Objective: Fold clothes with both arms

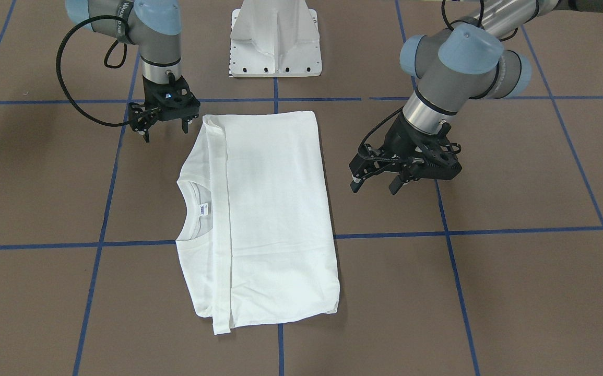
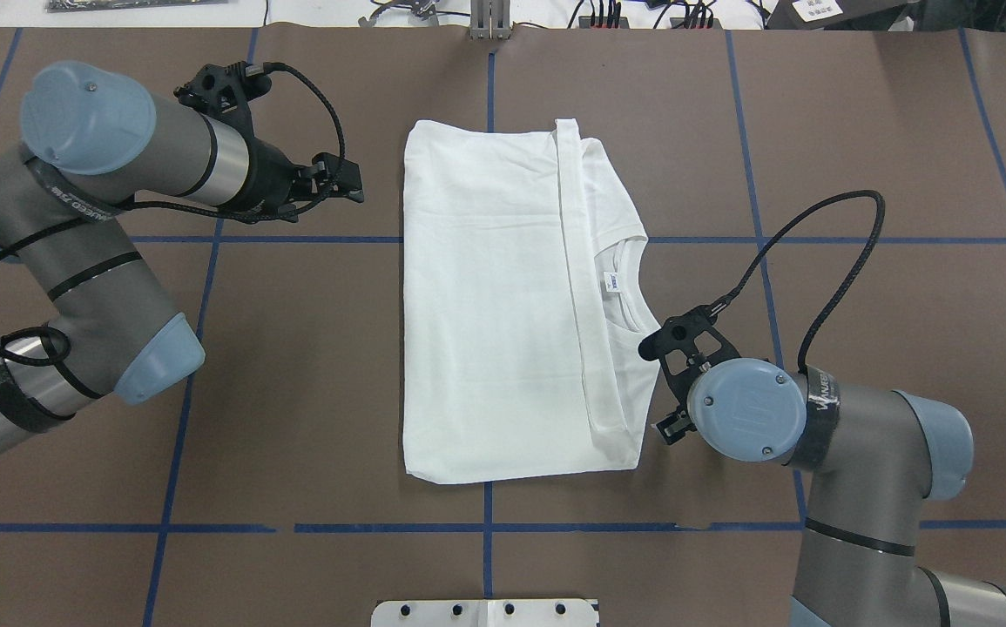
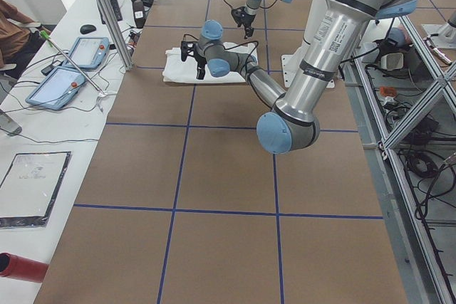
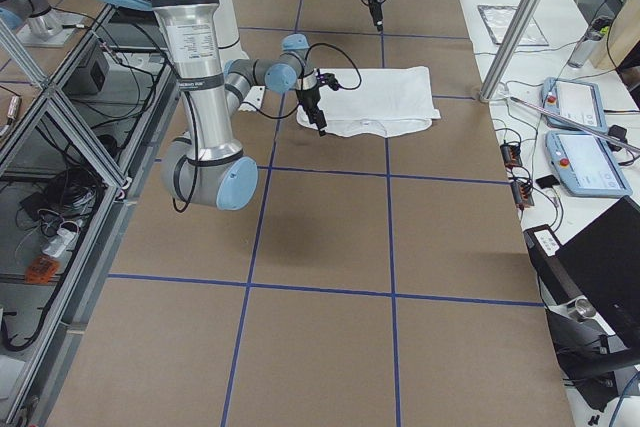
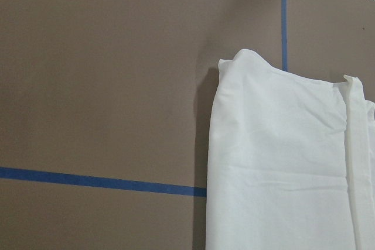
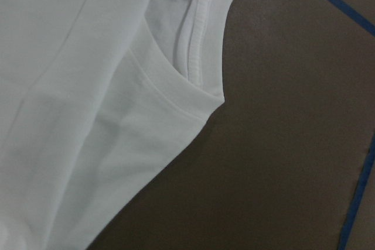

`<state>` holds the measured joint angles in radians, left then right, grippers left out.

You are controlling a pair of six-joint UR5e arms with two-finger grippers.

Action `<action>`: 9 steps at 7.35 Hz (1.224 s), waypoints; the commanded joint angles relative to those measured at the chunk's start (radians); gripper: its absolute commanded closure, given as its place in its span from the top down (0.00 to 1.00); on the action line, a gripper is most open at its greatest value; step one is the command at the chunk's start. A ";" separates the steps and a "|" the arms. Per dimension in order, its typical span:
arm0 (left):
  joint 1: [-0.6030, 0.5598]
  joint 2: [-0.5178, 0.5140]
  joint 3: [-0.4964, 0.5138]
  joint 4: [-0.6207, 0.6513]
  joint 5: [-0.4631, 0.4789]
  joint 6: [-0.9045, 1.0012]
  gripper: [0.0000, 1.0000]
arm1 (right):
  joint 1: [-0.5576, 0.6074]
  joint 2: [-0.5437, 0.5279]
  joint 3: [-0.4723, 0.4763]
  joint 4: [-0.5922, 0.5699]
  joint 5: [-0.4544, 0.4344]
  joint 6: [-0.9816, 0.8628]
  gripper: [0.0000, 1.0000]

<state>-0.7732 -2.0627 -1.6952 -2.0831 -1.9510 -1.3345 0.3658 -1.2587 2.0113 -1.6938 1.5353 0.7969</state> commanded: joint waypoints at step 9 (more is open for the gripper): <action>0.006 0.004 0.006 -0.008 -0.003 0.000 1.00 | -0.056 0.162 -0.151 -0.003 0.020 -0.011 1.00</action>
<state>-0.7675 -2.0585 -1.6865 -2.0913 -1.9520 -1.3346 0.3119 -1.0958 1.8662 -1.6905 1.5537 0.7858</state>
